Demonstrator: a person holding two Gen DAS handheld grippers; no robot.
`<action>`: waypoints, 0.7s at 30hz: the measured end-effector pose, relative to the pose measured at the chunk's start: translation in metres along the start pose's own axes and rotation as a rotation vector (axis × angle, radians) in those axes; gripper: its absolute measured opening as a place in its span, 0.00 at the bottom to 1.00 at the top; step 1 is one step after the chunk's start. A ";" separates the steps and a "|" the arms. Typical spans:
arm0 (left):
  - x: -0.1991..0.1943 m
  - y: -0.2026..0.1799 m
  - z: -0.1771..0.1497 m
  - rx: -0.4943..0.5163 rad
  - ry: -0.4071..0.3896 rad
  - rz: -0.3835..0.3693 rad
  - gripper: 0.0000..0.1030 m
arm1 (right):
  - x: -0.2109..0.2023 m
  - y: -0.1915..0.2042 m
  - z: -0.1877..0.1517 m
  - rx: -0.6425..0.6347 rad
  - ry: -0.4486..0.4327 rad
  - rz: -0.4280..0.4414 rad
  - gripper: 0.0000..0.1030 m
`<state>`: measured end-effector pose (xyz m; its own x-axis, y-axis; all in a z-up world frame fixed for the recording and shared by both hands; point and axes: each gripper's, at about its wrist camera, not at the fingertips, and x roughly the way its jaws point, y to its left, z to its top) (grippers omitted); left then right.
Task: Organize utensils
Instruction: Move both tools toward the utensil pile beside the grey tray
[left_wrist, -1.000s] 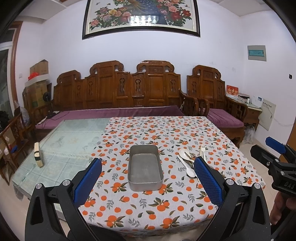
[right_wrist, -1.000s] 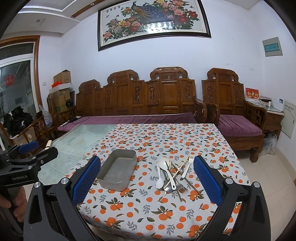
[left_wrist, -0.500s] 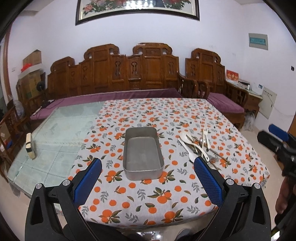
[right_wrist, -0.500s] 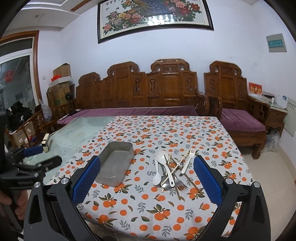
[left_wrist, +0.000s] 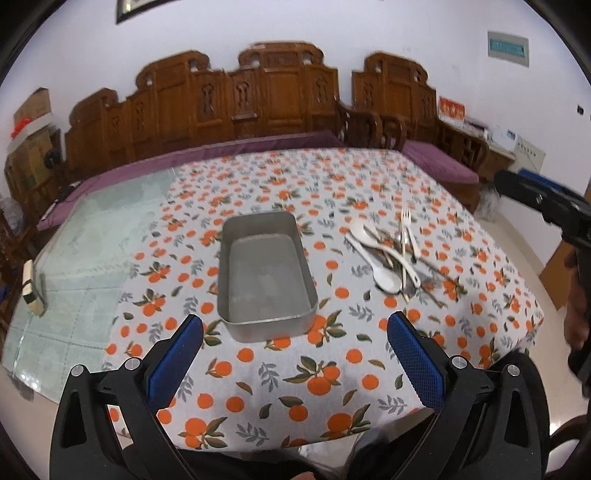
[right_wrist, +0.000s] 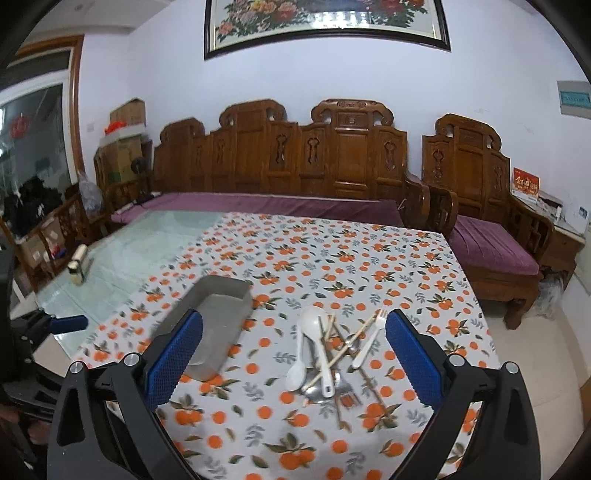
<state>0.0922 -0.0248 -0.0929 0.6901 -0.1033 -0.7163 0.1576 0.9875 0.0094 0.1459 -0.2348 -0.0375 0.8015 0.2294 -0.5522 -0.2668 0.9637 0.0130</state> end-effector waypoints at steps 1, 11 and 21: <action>0.005 -0.001 0.000 0.010 0.008 -0.005 0.94 | 0.004 -0.003 -0.002 0.000 0.008 -0.003 0.97; 0.042 -0.017 0.012 0.078 0.065 -0.054 0.94 | 0.060 -0.056 -0.046 0.050 0.159 -0.028 0.89; 0.077 -0.042 0.027 0.090 0.078 -0.121 0.94 | 0.099 -0.096 -0.089 0.070 0.282 -0.061 0.78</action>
<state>0.1578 -0.0778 -0.1301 0.6060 -0.2076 -0.7679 0.3012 0.9534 -0.0200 0.2030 -0.3166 -0.1677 0.6316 0.1332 -0.7637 -0.1773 0.9838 0.0249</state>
